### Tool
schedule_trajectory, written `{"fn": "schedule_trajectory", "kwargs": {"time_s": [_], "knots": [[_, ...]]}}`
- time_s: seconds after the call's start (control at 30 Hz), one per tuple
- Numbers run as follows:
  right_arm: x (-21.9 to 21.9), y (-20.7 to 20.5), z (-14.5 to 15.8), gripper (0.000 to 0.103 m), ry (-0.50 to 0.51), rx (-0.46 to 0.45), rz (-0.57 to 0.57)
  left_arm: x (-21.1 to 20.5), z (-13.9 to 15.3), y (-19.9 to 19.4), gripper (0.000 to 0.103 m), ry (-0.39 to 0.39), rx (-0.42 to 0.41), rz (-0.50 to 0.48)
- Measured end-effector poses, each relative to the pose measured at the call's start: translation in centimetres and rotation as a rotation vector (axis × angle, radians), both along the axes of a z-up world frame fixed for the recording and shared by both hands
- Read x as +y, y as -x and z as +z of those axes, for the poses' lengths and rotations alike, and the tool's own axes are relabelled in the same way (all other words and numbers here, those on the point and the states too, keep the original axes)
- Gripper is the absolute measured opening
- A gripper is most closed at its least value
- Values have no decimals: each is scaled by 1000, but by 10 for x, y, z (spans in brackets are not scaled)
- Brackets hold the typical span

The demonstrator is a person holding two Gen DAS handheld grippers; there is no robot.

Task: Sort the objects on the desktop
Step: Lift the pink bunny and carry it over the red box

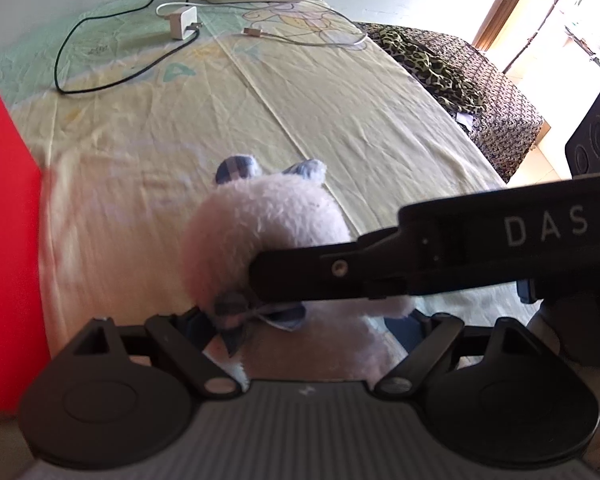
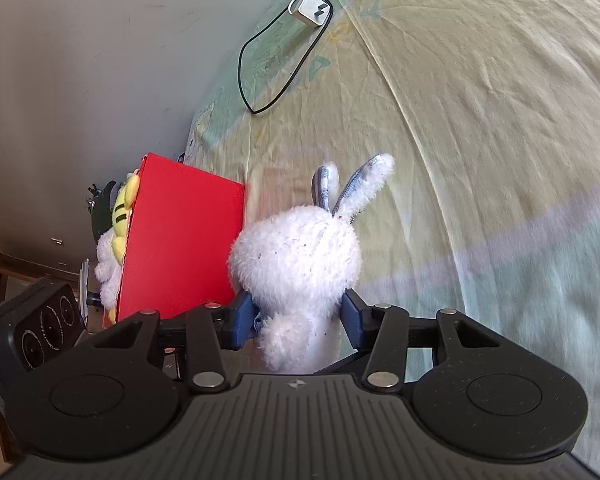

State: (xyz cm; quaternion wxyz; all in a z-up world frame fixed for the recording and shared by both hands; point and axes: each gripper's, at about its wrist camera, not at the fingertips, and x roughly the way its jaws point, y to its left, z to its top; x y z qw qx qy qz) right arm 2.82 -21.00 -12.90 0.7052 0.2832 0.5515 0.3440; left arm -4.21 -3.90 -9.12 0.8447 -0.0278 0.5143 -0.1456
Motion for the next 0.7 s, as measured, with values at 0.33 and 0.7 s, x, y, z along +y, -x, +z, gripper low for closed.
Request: {"fn": "schedule_trajectory", "kwargs": {"time_s": [0.33, 0.7], "knots": [[8, 29, 25, 49, -10, -59, 11, 7, 21, 32, 86, 11, -50, -8], [47, 65, 79, 49, -55, -227, -97, 56, 78, 54, 86, 39, -206, -96]]}}
